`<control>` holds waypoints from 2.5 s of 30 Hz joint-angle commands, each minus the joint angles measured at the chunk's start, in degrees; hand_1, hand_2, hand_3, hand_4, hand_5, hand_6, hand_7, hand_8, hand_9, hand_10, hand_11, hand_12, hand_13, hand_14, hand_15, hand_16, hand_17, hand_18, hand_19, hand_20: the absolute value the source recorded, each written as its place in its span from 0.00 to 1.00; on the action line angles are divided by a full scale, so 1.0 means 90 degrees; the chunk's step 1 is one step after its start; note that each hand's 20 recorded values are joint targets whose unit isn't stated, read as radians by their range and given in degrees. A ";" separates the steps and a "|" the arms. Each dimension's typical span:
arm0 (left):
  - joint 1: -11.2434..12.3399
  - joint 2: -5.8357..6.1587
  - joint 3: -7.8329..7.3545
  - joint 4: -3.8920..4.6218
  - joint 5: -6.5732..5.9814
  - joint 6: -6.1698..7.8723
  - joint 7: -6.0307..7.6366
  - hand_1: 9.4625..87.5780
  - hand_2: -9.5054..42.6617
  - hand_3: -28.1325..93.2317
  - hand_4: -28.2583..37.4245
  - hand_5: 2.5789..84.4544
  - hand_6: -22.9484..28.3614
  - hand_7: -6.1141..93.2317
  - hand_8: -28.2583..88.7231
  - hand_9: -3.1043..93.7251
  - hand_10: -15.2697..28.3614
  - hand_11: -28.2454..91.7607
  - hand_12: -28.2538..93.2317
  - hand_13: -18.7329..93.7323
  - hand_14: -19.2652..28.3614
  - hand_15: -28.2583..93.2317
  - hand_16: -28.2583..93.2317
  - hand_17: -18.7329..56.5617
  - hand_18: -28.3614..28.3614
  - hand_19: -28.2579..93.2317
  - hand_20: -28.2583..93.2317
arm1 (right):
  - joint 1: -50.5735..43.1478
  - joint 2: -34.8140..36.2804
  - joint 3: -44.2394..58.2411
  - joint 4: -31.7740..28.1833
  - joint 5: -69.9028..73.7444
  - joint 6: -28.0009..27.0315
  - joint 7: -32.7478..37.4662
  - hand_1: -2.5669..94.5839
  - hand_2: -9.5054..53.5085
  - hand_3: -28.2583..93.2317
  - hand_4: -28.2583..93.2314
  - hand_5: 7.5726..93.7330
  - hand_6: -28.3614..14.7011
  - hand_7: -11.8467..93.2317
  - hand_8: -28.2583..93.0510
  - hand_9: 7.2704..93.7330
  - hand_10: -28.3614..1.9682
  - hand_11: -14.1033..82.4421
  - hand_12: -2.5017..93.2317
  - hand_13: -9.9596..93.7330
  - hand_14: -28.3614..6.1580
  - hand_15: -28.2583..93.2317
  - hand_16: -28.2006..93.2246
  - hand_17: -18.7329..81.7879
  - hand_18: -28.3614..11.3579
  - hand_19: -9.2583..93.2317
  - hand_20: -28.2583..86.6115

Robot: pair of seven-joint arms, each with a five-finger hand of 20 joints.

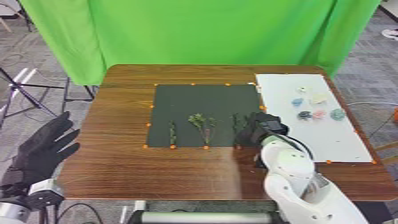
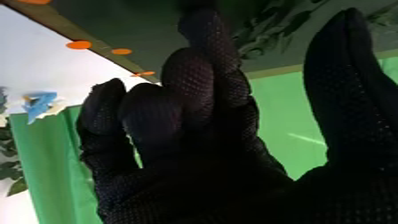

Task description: Arrange flowers

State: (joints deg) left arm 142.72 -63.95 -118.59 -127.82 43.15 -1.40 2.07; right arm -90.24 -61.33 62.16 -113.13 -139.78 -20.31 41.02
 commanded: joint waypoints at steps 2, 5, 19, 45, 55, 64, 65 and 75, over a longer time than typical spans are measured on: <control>0.0087 -0.0018 -0.0033 -0.0009 0.0000 -0.0048 -0.0017 0.18 0.17 0.81 0.00 0.22 0.45 0.26 0.16 0.21 0.55 0.32 0.39 0.28 0.65 0.36 0.29 0.09 0.82 0.52 0.31 | -0.0290 0.0511 0.0317 0.0093 -0.0640 0.1649 -0.0142 0.29 0.01 0.91 0.02 0.56 0.55 0.60 0.10 0.57 0.46 0.79 0.50 0.64 0.44 0.90 0.53 0.39 0.11 0.87 0.73; 0.0087 -0.0033 -0.0029 -0.0005 0.0000 -0.0050 -0.0011 0.18 0.17 0.81 0.00 0.23 0.45 0.26 0.16 0.21 0.55 0.32 0.39 0.28 0.66 0.37 0.29 0.09 0.82 0.52 0.31 | -0.0251 0.0802 0.0446 0.0358 -0.1017 0.2530 -0.0141 0.32 0.00 0.93 0.02 0.50 0.54 0.59 0.09 0.52 0.46 0.74 0.44 0.61 0.47 0.87 0.50 0.38 0.12 0.85 0.72; 0.0118 -0.0078 0.0001 -0.0017 0.0005 0.0017 0.0047 0.18 0.18 0.82 0.00 0.23 0.45 0.25 0.16 0.21 0.55 0.32 0.39 0.28 0.66 0.37 0.29 0.09 0.82 0.52 0.31 | 0.0031 0.1114 0.0918 0.1374 -0.0845 0.2385 -0.0105 0.35 0.00 0.97 0.00 0.29 0.50 0.46 0.11 0.34 0.43 0.47 0.29 0.48 0.50 0.77 0.37 0.33 0.20 0.81 0.70; 0.0110 -0.0010 -0.0158 -0.0077 -0.0005 0.0031 0.0058 0.18 0.18 0.82 0.00 0.23 0.45 0.25 0.16 0.21 0.55 0.32 0.39 0.29 0.66 0.37 0.29 0.09 0.82 0.52 0.31 | 0.0435 0.1077 0.0465 0.1751 -0.0841 0.2745 -0.0446 0.54 0.00 0.90 0.00 0.67 0.71 0.64 0.28 0.87 0.76 0.38 0.57 0.82 0.76 0.72 0.55 0.44 0.20 0.85 0.71; -0.0008 0.0251 -0.0424 -0.0073 -0.0023 -0.0044 0.0025 0.18 0.18 0.82 0.00 0.23 0.45 0.25 0.16 0.21 0.55 0.32 0.39 0.29 0.66 0.37 0.29 0.09 0.82 0.52 0.31 | 0.1382 0.0569 -0.0651 0.0547 -0.0360 0.3186 -0.1651 0.53 0.00 0.91 0.00 0.69 0.71 0.63 0.28 0.88 0.76 0.38 0.58 0.82 0.75 0.72 0.56 0.44 0.21 0.85 0.71; -0.0251 0.0508 -0.0344 0.0048 -0.0030 -0.0087 -0.0070 0.18 0.17 0.82 0.00 0.23 0.45 0.25 0.16 0.21 0.55 0.32 0.39 0.28 0.66 0.36 0.29 0.09 0.82 0.52 0.31 | 0.2083 -0.0599 -0.2033 0.0776 -0.0485 0.2727 -0.2766 0.53 0.00 0.91 0.00 0.68 0.72 0.63 0.28 0.89 0.76 0.37 0.58 0.82 0.75 0.72 0.56 0.44 0.21 0.85 0.71; -0.0268 0.0524 -0.0339 0.0052 -0.0030 -0.0079 -0.0092 0.18 0.17 0.82 0.00 0.23 0.45 0.25 0.16 0.21 0.55 0.32 0.39 0.28 0.66 0.36 0.29 0.09 0.82 0.52 0.31 | 0.2106 -0.0760 -0.2132 0.0892 -0.0638 0.2624 -0.2851 0.53 0.00 0.91 0.00 0.68 0.72 0.63 0.28 0.89 0.76 0.37 0.58 0.82 0.75 0.72 0.56 0.44 0.21 0.85 0.71; -0.0446 0.0664 -0.0148 0.0128 -0.0008 0.0104 -0.0096 0.18 0.17 0.82 0.00 0.23 0.45 0.25 0.16 0.21 0.55 0.32 0.39 0.28 0.65 0.36 0.29 0.09 0.82 0.52 0.31 | 0.2588 -0.1463 -0.3179 0.2020 -0.1193 0.2156 -0.2945 0.53 0.00 0.91 0.00 0.68 0.72 0.64 0.28 0.89 0.77 0.37 0.58 0.82 0.75 0.74 0.56 0.44 0.21 0.85 0.71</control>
State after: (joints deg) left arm 139.22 -58.60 -120.79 -126.95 43.09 -1.49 1.79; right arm -68.20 -71.08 38.24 -98.82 -148.57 0.88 15.56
